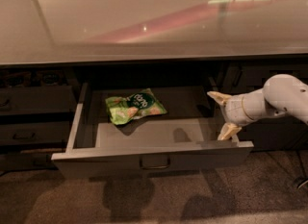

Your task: Open top drawer

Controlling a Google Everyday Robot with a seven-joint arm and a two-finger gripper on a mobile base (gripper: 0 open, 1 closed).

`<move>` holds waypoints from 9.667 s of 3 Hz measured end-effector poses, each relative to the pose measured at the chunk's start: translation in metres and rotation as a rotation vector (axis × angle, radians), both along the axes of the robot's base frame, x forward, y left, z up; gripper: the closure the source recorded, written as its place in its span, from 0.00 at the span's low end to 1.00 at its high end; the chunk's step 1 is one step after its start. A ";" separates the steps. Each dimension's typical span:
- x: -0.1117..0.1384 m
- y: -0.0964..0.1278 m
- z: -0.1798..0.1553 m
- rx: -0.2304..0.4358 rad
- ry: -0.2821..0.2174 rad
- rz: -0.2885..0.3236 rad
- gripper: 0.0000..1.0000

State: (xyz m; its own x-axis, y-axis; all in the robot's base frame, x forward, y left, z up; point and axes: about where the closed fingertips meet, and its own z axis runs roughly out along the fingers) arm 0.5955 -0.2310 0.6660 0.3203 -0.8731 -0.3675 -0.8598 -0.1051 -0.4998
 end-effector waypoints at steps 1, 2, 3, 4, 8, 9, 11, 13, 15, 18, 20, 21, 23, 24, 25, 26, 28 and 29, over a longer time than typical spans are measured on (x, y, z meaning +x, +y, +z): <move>-0.009 0.000 -0.001 0.002 0.000 0.009 0.00; -0.014 0.001 -0.001 0.003 0.000 0.015 0.00; -0.048 0.009 -0.013 0.023 -0.029 0.060 0.00; -0.047 0.009 -0.012 0.023 -0.029 0.060 0.00; -0.088 0.024 -0.036 0.019 -0.035 0.102 0.00; -0.088 0.024 -0.036 0.019 -0.035 0.102 0.00; -0.072 0.027 0.012 0.041 -0.067 0.087 0.00; -0.072 0.028 0.041 0.020 -0.117 0.073 0.00; -0.078 0.039 0.013 0.311 -0.021 0.071 0.00; -0.069 0.047 0.015 -0.043 0.001 -0.061 0.00; -0.077 0.047 0.011 0.026 0.005 -0.083 0.00; -0.082 0.041 0.014 0.049 -0.110 -0.146 0.00; -0.100 0.045 0.010 0.056 -0.083 -0.096 0.00; -0.116 0.048 0.007 0.056 -0.069 -0.058 0.00; -0.165 0.050 -0.015 0.066 -0.030 0.008 0.00; -0.206 0.020 -0.028 0.039 -0.041 0.015 0.00; -0.203 0.020 -0.029 0.052 -0.024 0.010 0.00; -0.178 0.021 -0.005 0.054 -0.028 -0.015 0.00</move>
Offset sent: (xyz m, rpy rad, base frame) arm -0.1540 0.0044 -0.0696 0.0293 -0.0013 0.1536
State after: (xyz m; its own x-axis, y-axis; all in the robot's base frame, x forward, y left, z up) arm 0.4172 -0.2102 0.6614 0.3180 -0.8569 -0.4057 -0.8468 -0.0642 -0.5280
